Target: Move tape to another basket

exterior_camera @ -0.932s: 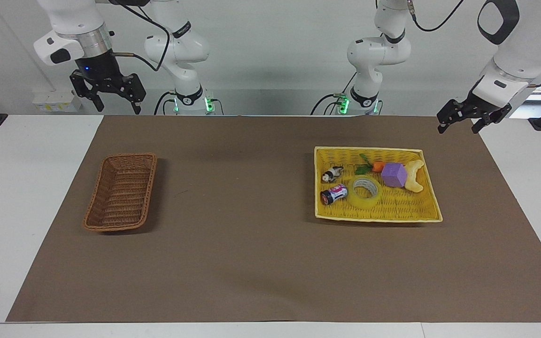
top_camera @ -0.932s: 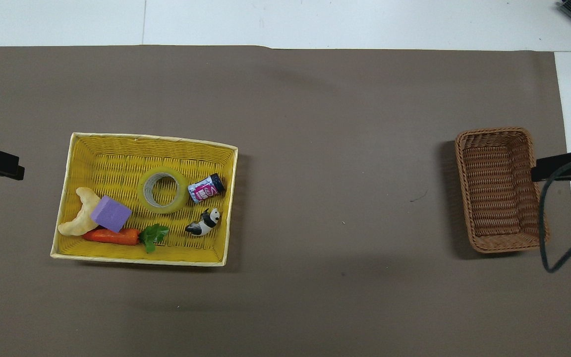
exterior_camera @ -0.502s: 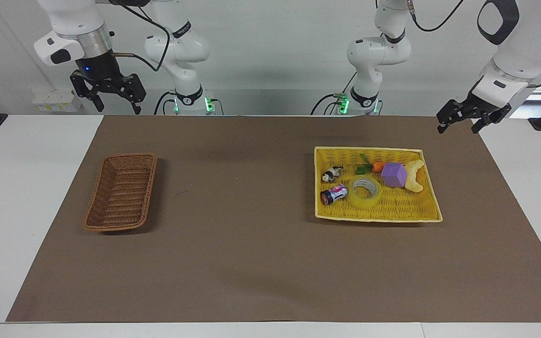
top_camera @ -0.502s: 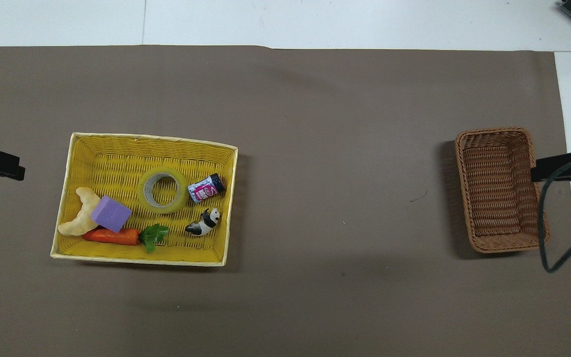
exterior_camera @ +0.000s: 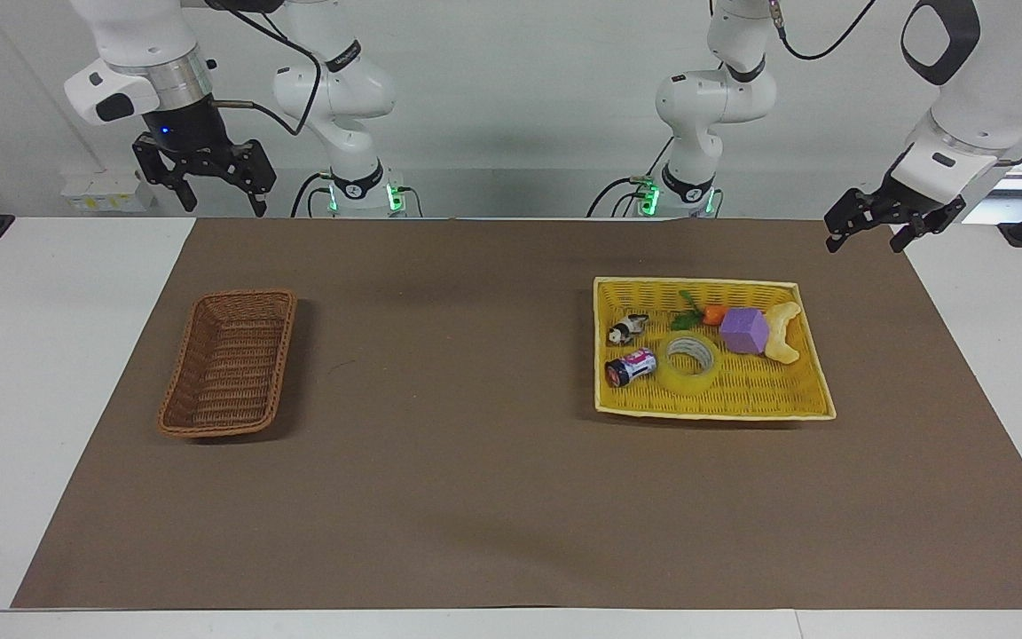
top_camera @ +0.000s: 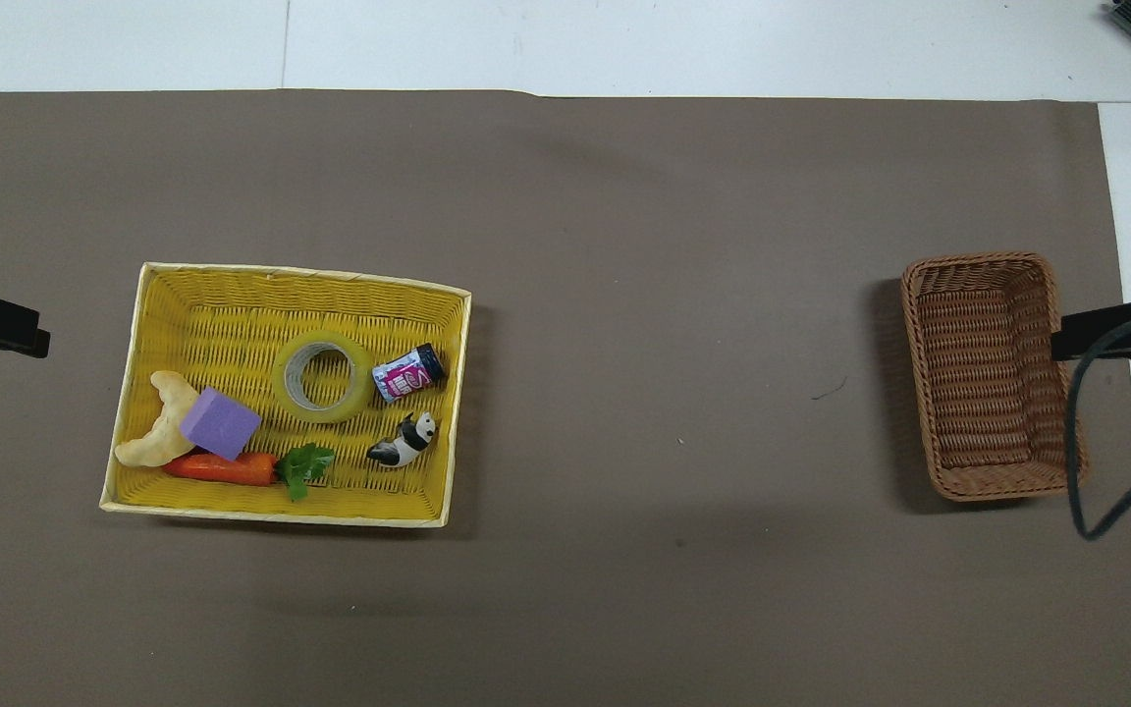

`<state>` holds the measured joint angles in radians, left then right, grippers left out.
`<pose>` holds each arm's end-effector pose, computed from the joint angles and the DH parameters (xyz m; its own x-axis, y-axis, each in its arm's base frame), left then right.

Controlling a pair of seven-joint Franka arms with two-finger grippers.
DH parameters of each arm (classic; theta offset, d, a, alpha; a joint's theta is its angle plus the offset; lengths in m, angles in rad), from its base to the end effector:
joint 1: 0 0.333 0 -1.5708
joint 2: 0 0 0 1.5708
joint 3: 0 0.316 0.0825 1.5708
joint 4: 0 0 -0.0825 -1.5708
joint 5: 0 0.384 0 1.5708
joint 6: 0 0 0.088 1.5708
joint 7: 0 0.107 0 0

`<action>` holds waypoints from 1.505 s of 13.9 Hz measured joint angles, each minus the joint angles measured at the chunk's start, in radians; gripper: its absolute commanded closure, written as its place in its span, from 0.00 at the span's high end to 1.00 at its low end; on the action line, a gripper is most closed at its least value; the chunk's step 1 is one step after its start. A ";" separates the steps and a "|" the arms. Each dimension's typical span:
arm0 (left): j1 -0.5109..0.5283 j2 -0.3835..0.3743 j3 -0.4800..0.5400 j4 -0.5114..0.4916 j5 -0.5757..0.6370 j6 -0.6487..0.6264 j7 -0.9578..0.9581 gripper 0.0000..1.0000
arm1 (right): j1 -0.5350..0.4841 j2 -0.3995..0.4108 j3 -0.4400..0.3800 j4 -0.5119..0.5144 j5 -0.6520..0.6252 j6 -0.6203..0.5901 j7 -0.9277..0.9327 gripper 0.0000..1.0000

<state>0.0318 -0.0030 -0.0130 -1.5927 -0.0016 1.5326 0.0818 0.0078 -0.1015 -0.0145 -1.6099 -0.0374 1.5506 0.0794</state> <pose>0.5487 0.0101 0.6126 0.9964 -0.0630 -0.0568 -0.0628 -0.9980 0.0062 0.5206 -0.0080 0.6589 0.9952 -0.0867 0.0449 -0.0882 -0.9956 0.0324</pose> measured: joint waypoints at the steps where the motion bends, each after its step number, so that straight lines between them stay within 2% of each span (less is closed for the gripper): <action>1: 0.000 0.000 0.000 0.000 0.000 0.000 0.000 1.00 | 0.000 0.000 0.000 0.000 0.000 0.000 0.000 1.00; 11: 0.000 -0.009 0.000 -0.025 0.000 0.005 0.000 1.00 | 0.000 0.000 0.000 -0.002 0.000 -0.004 0.000 1.00; 21: -0.001 -0.022 -0.013 -0.089 0.000 0.093 0.001 1.00 | 0.000 -0.009 0.000 -0.015 0.000 -0.005 0.000 1.00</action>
<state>0.0304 -0.0252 -0.0256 -1.6815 -0.0016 1.6252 0.0831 0.0078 -0.1103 -0.0142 -1.6252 -0.0370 1.5459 0.0794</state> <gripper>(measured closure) 0.000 0.000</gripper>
